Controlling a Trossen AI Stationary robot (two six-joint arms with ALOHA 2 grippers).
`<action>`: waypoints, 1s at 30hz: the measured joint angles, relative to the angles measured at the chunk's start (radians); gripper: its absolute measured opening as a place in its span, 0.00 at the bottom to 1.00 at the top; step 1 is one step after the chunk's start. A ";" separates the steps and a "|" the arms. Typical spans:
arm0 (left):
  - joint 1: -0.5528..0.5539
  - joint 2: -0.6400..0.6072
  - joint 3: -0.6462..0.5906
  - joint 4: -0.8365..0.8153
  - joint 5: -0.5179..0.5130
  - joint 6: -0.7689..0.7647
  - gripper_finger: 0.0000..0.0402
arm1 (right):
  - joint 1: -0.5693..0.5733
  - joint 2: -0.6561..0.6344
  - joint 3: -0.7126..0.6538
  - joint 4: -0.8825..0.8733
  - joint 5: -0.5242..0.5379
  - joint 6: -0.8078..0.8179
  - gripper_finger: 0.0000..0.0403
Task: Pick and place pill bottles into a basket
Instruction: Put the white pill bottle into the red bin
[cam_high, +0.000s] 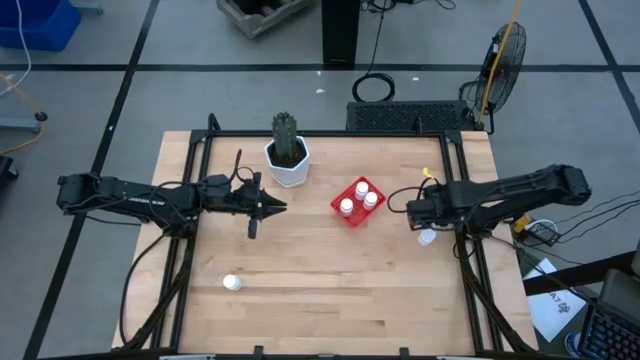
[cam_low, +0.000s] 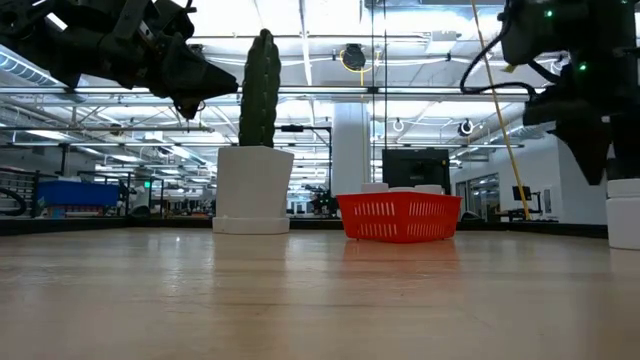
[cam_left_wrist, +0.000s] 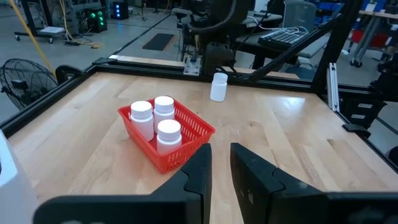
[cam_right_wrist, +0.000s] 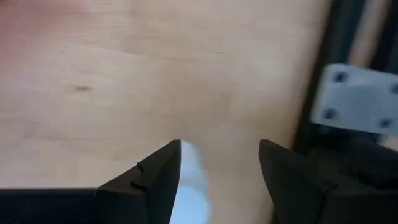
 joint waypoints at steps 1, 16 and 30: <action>0.000 0.000 0.000 0.000 0.000 0.000 0.16 | 0.008 -0.006 0.000 0.020 0.000 0.000 0.52; 0.000 0.000 0.000 0.000 0.000 0.000 0.16 | 0.192 -0.013 0.002 0.086 0.029 0.113 0.64; 0.000 0.000 0.000 0.000 0.000 0.001 0.16 | 0.231 0.061 0.002 0.113 -0.003 0.161 0.61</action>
